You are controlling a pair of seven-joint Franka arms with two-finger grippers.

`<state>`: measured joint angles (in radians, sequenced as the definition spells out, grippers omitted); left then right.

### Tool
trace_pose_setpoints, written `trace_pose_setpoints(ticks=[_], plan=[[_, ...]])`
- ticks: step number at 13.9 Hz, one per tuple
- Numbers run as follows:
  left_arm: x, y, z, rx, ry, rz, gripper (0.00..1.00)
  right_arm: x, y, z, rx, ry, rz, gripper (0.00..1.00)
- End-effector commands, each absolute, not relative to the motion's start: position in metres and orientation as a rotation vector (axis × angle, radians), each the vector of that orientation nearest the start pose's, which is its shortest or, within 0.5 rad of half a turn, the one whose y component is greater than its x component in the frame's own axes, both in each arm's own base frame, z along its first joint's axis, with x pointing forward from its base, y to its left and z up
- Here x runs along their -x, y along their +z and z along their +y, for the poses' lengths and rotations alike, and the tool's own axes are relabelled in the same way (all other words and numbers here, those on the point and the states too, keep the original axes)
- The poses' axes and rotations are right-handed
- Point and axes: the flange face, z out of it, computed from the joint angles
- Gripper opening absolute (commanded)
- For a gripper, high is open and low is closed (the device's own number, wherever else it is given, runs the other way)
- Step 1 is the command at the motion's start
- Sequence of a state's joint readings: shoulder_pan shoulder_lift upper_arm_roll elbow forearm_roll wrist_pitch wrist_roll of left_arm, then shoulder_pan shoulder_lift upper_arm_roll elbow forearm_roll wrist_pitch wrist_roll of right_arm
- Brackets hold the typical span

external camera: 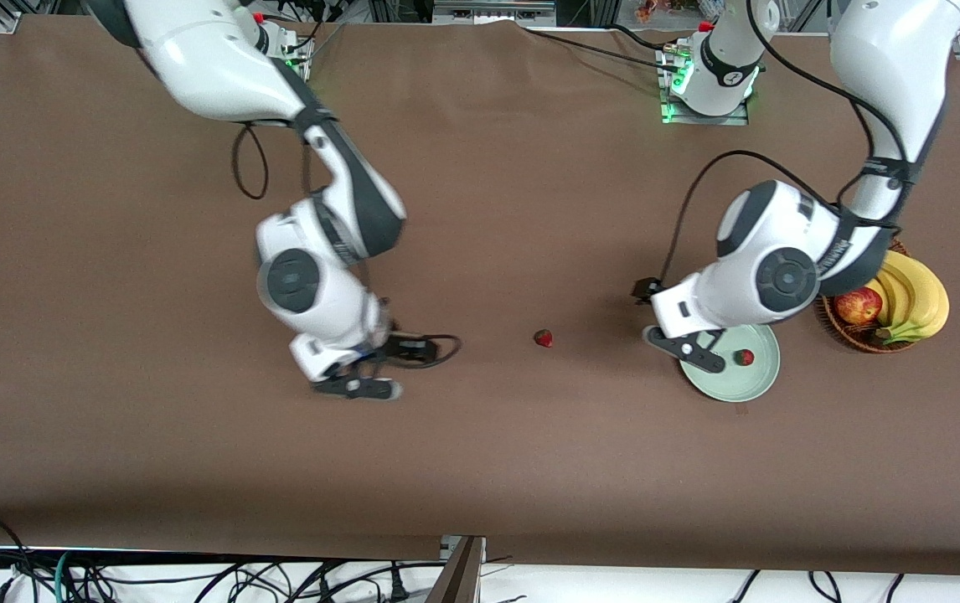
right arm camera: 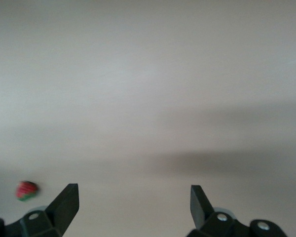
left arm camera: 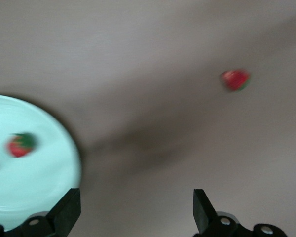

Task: Collect all strawberries into plate
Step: 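Grasp the strawberry with the left gripper while the right arm retracts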

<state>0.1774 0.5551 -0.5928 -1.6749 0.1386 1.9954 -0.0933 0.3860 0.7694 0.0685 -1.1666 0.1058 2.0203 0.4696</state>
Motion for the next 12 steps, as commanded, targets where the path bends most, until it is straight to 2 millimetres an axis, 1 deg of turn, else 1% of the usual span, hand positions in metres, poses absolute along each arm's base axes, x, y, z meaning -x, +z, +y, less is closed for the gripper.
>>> trace_pose_setpoints(ticks=[1,3,4,6,7,8,9,10,11,12], plan=[[-0.608,0.294,-0.279,3.306,0.230,0.344,1.00,-0.692,0.381,0.242,3.005,0.050,-0.066,1.00],[-0.612,0.269,-0.300,3.380,0.131,0.149,1.00,-0.687,0.417,0.175,3.015,0.087,-0.136,1.00],[-0.614,0.263,-0.305,3.399,0.087,0.079,1.00,-0.682,0.438,0.143,3.020,0.100,-0.163,1.00],[-0.615,0.262,-0.316,3.350,-0.064,-0.026,1.00,-0.670,0.477,0.090,3.066,0.138,-0.206,1.00],[-0.610,0.258,-0.330,3.317,-0.110,0.004,1.00,-0.663,0.496,0.068,3.095,0.135,-0.223,1.00],[-0.600,0.245,-0.348,3.300,-0.120,0.019,1.00,-0.655,0.514,0.050,3.106,0.141,-0.221,1.00],[-0.596,0.236,-0.356,3.284,-0.146,-0.028,1.00,-0.648,0.529,0.037,3.111,0.150,-0.197,1.00],[-0.592,0.226,-0.363,3.279,-0.177,-0.048,1.00,-0.639,0.542,0.032,3.114,0.150,-0.179,1.00],[-0.593,0.221,-0.366,3.294,-0.208,-0.053,0.90,-0.631,0.551,0.027,3.126,0.139,-0.163,1.00],[-0.592,0.214,-0.367,3.306,-0.210,-0.051,0.89,-0.621,0.563,0.025,3.133,0.120,-0.164,1.00]])
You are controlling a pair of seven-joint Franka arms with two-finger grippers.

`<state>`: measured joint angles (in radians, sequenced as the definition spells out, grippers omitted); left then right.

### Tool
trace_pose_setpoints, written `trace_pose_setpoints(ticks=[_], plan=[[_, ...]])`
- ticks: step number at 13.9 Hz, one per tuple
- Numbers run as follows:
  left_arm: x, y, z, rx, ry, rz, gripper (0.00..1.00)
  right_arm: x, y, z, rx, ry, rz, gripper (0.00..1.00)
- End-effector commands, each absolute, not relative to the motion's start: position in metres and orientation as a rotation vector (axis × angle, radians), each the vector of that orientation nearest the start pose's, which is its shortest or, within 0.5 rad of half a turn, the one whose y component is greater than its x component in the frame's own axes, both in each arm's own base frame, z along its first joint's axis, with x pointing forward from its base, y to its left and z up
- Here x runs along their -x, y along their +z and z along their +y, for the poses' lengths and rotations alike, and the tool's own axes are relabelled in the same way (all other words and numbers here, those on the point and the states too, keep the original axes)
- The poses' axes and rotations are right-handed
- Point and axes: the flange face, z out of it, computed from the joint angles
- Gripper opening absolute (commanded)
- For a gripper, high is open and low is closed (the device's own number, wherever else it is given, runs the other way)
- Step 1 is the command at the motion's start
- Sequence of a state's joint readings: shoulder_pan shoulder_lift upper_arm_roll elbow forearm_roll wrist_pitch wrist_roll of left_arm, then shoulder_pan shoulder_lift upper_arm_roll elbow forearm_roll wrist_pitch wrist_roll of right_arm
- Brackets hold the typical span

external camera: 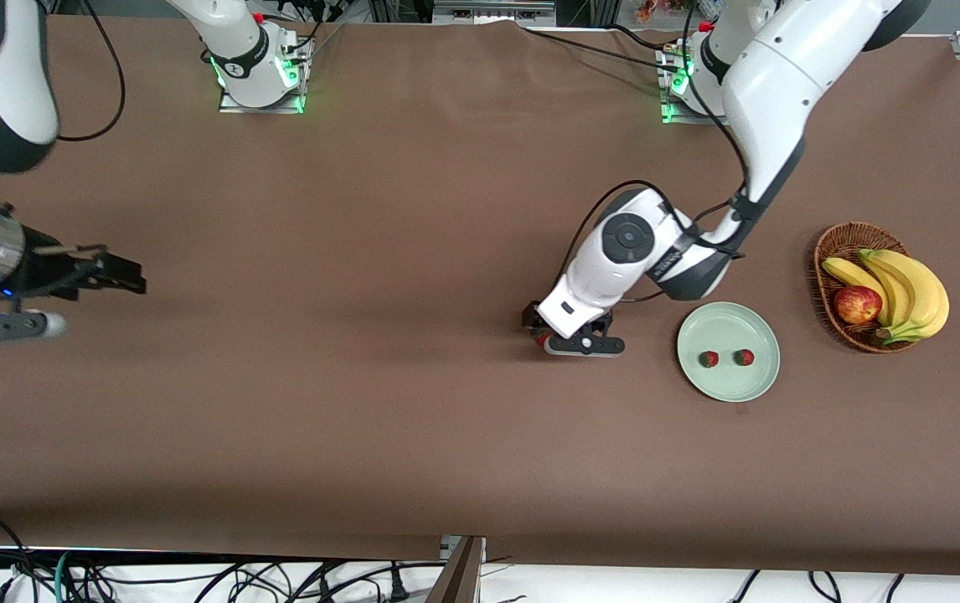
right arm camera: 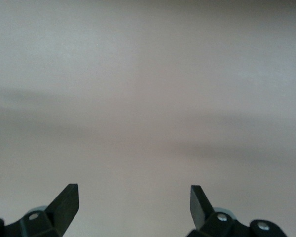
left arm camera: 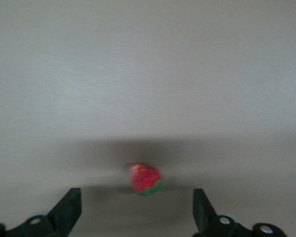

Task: Collect all strawberries into plate
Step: 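Grasp the strawberry with the left gripper while the right arm retracts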

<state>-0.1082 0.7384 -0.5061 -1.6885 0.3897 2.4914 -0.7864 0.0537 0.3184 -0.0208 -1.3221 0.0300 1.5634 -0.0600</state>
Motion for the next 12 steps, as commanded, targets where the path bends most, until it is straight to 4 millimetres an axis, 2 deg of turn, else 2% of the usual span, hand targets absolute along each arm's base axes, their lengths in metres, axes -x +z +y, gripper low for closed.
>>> trace_pose_setpoints(ticks=[1,4,6,7,8,10,12], plan=[[-0.592,0.209,-0.368,3.306,-0.222,-0.036,0.89,-0.611,0.570,0.026,3.133,0.113,-0.166,1.00],[-0.590,0.196,-0.366,3.274,-0.249,0.041,0.89,-0.592,0.593,0.018,3.155,0.057,-0.163,1.00],[-0.588,0.187,-0.367,3.275,-0.245,0.058,0.87,-0.585,0.608,0.000,3.153,0.020,-0.119,1.00],[-0.588,0.186,-0.367,3.283,-0.252,0.058,0.80,-0.581,0.613,-0.002,3.152,0.015,-0.121,1.00],[-0.588,0.184,-0.367,3.283,-0.247,0.058,0.78,-0.576,0.622,-0.006,3.159,-0.001,-0.109,1.00],[-0.587,0.181,-0.367,3.282,-0.243,0.059,0.65,-0.568,0.619,-0.009,3.163,0.072,-0.101,1.00],[-0.588,0.180,-0.367,3.284,-0.242,0.057,0.65,-0.570,0.614,-0.009,3.162,0.089,-0.103,1.00]])
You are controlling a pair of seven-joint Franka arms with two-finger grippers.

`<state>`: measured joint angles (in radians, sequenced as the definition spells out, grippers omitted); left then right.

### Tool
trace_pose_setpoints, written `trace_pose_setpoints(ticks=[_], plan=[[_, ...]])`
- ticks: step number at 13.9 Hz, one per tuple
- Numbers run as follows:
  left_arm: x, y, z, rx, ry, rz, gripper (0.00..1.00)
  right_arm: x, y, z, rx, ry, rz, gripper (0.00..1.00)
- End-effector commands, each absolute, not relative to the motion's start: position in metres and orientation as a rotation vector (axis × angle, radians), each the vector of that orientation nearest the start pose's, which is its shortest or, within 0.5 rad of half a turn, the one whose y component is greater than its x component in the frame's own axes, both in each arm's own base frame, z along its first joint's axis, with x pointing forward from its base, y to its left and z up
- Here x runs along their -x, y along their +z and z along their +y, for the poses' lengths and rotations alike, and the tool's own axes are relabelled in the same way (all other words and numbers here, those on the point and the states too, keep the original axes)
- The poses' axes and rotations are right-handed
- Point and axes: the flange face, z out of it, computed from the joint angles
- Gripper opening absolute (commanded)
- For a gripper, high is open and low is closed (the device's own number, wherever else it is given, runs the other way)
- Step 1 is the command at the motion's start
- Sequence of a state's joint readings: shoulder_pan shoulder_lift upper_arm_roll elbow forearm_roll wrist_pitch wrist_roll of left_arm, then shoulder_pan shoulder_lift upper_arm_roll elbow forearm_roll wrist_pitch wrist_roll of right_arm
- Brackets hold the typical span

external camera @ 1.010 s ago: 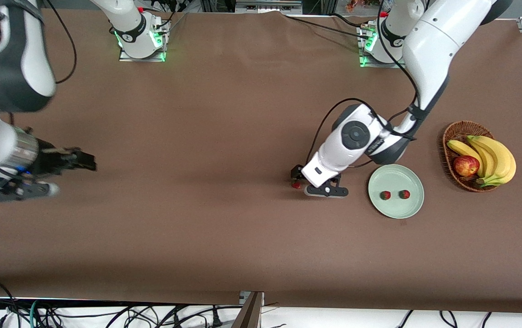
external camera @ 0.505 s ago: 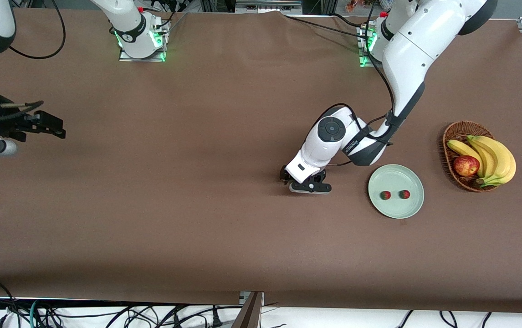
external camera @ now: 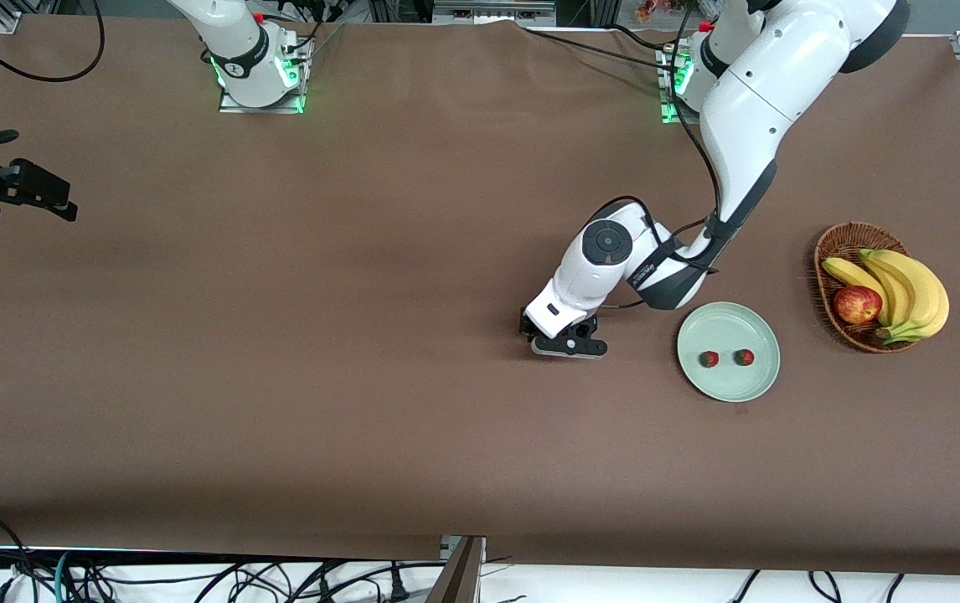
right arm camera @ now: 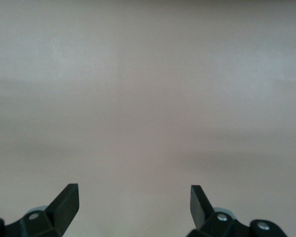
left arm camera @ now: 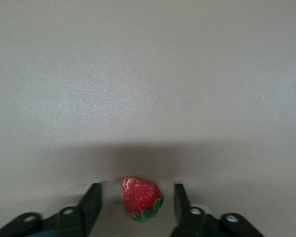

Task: Collect all strawberries into plate
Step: 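Lift the strawberry with the left gripper and carry it over the plate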

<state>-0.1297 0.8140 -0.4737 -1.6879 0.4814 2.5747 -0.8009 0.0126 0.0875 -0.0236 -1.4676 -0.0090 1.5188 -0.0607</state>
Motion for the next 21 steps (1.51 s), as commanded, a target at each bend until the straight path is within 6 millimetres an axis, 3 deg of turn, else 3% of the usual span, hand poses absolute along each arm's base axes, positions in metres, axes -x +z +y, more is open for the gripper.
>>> trace_pose_setpoints(ticks=[1,3,5,7,9,12,16,19,20,21], plan=[[-0.588,0.180,-0.367,3.284,-0.242,0.057,0.64,-0.574,0.611,-0.012,3.159,0.111,-0.098,1.00],[-0.587,0.179,-0.367,3.283,-0.240,0.058,0.35,-0.576,0.610,-0.012,3.160,0.109,-0.110,1.00],[-0.588,0.179,-0.366,3.282,-0.241,0.060,0.18,-0.577,0.609,-0.012,3.160,0.111,-0.110,1.00],[-0.592,0.182,-0.358,3.269,-0.256,0.081,0.16,-0.577,0.608,-0.012,3.159,0.113,-0.108,1.00],[-0.598,0.197,-0.352,3.254,-0.280,0.105,0.16,-0.577,0.608,-0.012,3.157,0.113,-0.108,1.00],[-0.608,0.241,-0.324,3.131,-0.200,0.150,0.17,-0.577,0.608,-0.009,3.156,0.113,-0.113,1.00],[-0.602,0.292,-0.275,2.842,0.136,0.340,0.17,-0.578,0.608,-0.010,3.156,0.111,-0.113,1.00],[-0.632,0.299,-0.180,2.780,0.307,0.646,0.20,-0.578,0.608,-0.010,3.159,0.106,-0.113,1.00],[-0.654,0.241,-0.046,2.839,0.267,0.989,0.24,-0.578,0.608,-0.009,3.159,0.106,-0.115,1.00],[-0.653,0.242,-0.050,2.837,0.264,0.995,0.24,-0.578,0.608,-0.009,3.158,0.106,-0.115,1.00]])
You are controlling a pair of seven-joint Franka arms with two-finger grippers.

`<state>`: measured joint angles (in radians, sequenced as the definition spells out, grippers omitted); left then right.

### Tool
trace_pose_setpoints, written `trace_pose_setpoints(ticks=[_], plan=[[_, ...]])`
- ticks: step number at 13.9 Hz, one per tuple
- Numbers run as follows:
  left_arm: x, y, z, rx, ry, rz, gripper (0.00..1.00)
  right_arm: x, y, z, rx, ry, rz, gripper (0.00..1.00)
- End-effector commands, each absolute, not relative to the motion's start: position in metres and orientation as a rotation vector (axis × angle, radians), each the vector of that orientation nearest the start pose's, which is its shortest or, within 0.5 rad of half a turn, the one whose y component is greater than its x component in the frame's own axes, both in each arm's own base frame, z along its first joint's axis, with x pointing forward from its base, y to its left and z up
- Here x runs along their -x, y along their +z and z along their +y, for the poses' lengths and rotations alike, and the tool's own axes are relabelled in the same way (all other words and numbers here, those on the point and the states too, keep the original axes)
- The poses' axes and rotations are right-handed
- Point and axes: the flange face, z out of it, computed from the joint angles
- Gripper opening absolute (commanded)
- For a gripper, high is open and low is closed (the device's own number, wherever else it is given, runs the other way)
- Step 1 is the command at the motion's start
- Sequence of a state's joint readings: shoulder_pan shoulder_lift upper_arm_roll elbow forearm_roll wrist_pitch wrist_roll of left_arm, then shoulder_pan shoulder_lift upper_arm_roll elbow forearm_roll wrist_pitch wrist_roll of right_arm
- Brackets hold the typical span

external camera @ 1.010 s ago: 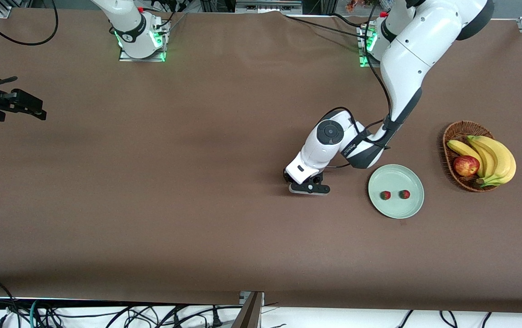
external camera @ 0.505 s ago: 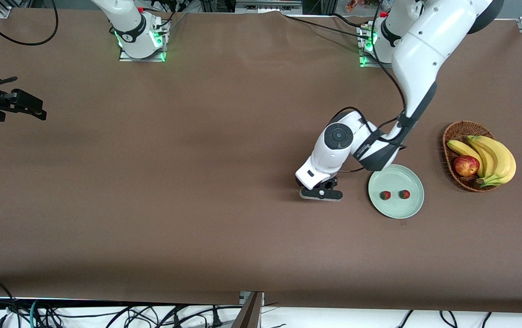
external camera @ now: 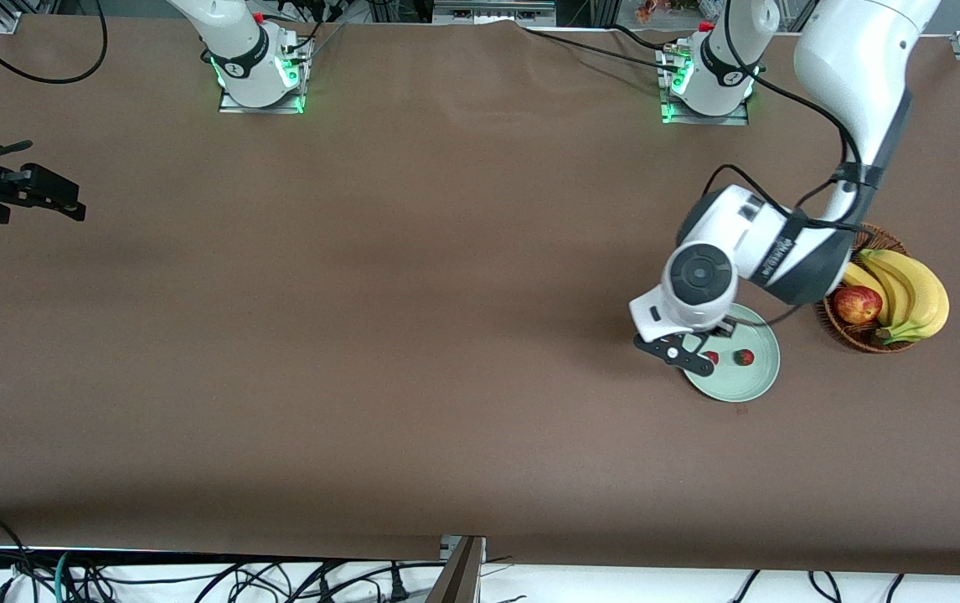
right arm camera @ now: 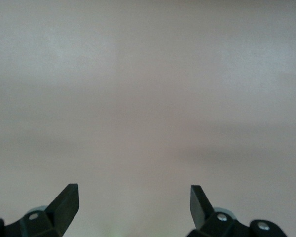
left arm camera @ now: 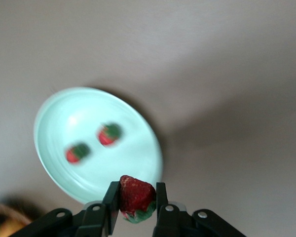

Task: Collect all strawberries into plate
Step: 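Lower the strawberry onto the plate and open the left gripper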

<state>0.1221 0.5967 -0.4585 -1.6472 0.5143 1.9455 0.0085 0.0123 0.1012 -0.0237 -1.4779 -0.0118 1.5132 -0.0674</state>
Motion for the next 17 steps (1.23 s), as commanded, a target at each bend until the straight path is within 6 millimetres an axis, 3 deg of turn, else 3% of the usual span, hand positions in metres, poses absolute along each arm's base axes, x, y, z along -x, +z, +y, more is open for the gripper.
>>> trace_pose_setpoints(ticks=[1,8,10,12,17], plan=[[-0.653,0.241,-0.051,2.837,0.266,0.996,0.24,-0.578,0.608,-0.009,3.158,0.106,-0.115,1.00],[-0.651,0.240,-0.052,2.842,0.273,0.992,0.24,-0.578,0.608,-0.009,3.156,0.106,-0.115,1.00],[-0.638,0.231,-0.069,2.892,0.303,0.932,0.24,-0.578,0.608,-0.009,3.156,0.106,-0.115,1.00],[-0.619,0.225,-0.095,2.963,0.338,0.750,0.24,-0.578,0.608,-0.009,3.155,0.106,-0.115,1.00],[-0.611,0.226,-0.093,2.955,0.338,0.722,0.28,-0.578,0.608,-0.008,3.153,0.103,-0.115,1.00]])
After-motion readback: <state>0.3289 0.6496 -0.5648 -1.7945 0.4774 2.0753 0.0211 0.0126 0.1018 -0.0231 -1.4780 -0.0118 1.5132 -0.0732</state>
